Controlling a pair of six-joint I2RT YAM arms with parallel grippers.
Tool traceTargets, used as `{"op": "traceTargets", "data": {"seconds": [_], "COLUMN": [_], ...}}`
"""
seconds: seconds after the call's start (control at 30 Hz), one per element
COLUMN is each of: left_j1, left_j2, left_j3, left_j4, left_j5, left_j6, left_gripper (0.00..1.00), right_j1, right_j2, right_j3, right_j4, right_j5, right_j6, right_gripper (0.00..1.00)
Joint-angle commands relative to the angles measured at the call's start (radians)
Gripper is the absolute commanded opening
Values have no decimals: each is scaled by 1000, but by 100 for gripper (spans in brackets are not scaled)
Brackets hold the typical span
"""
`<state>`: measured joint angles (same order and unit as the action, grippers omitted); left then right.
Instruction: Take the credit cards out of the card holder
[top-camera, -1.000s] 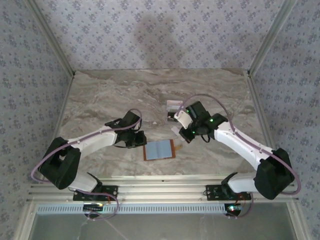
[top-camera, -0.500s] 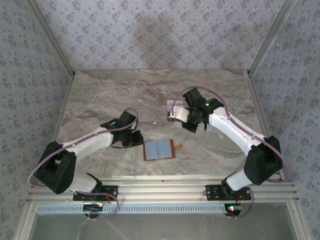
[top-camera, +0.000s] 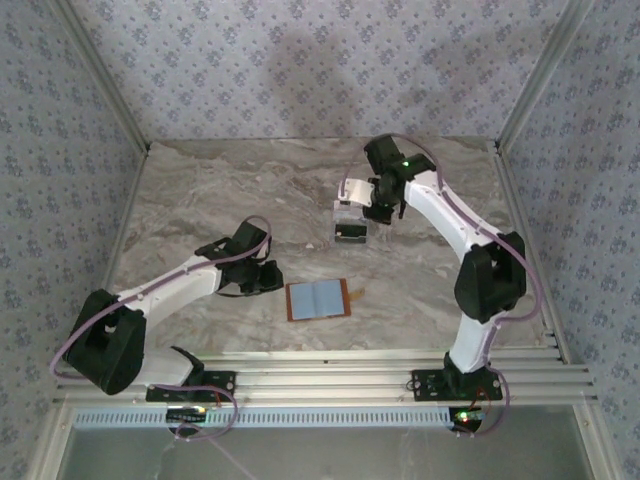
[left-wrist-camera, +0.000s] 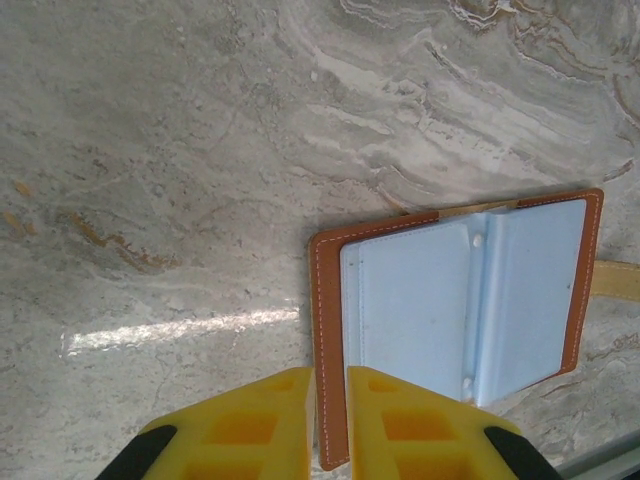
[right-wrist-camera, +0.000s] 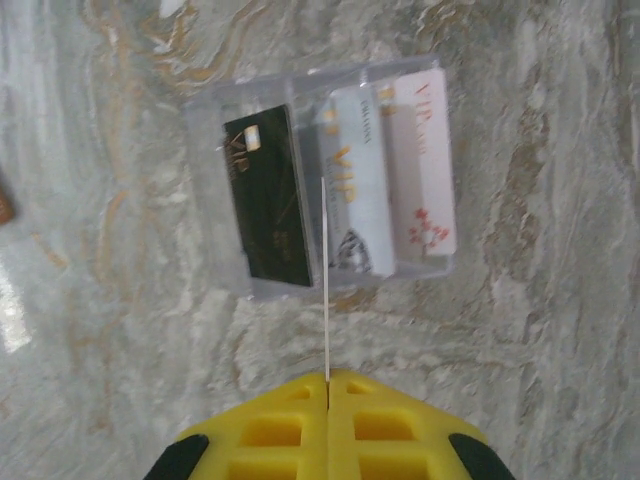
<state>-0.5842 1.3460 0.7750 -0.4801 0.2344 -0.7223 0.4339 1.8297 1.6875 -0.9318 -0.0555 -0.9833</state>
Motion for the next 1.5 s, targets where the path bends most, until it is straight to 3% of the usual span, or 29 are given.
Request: {"op": "traceTargets", "data": {"seconds": [0.0, 0.63, 1.17, 1.47], "left_j1": [8, 21, 26, 27], "left_j2": [-19, -42, -60, -64], "left_j3": [-11, -18, -42, -39], "left_j4": [-41, -84, -87, -93], "left_j5": [-9, -25, -33, -39], "left_j6": [14, 11, -12, -11], "left_gripper": [17, 17, 17, 17], "right_j1": [-8, 4, 18, 14], "right_j2": [71, 364, 453, 410], "right_j3": [105, 451, 460, 450], "right_j4": [-99, -187, -223, -102], "right_j5": [1, -13, -10, 49], "right_j6": [-112, -197, -198, -171], "right_gripper": [0, 0, 0, 26]}}
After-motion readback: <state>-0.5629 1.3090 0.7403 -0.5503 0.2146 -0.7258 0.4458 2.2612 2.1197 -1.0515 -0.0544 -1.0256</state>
